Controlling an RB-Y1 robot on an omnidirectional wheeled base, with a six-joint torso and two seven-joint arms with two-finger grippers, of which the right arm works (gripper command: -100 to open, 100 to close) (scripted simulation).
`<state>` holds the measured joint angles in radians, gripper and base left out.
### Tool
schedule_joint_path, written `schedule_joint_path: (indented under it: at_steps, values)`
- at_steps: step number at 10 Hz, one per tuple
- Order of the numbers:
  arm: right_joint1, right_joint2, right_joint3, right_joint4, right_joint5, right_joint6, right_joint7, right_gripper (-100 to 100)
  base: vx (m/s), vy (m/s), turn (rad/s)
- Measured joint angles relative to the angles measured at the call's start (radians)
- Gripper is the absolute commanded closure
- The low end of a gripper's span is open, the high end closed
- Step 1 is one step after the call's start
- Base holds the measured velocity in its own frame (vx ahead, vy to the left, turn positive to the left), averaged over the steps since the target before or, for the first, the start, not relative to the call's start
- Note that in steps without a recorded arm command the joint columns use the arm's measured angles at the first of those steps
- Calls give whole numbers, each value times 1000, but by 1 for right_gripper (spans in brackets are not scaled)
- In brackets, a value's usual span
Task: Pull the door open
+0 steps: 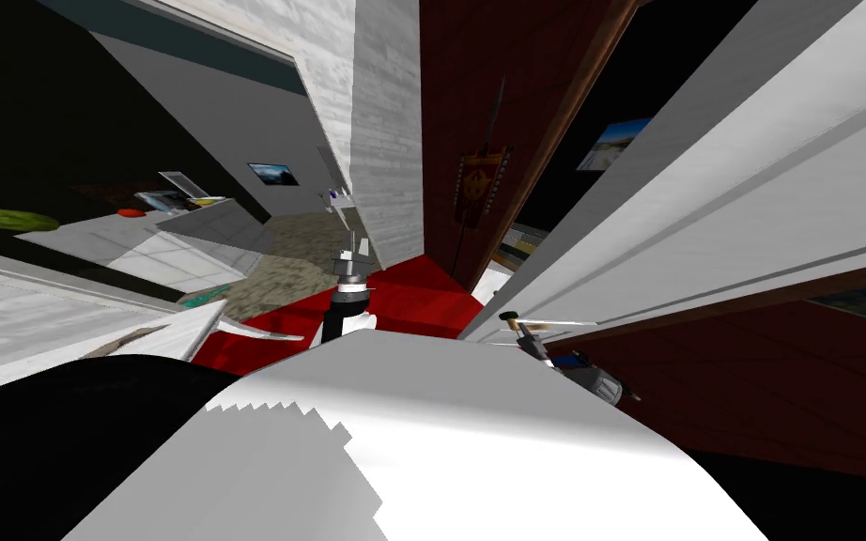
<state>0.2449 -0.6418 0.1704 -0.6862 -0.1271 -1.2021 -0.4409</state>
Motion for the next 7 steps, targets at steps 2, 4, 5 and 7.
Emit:
schedule_joint_path:
  at_steps: [2, 4, 5, 7]
  values:
    - [7, -4, 3, 7, -1, -15, -1, 100, -193, -76, 149]
    - [1, -5, 8, 32, 0, -39, -5, 100, -138, -46, 83]
    - [2, -4, 10, 34, 1, -41, -6, 100, -158, 5, 29]
    - [-4, -8, 4, 33, -3, -38, -6, 100, -216, -14, 18]
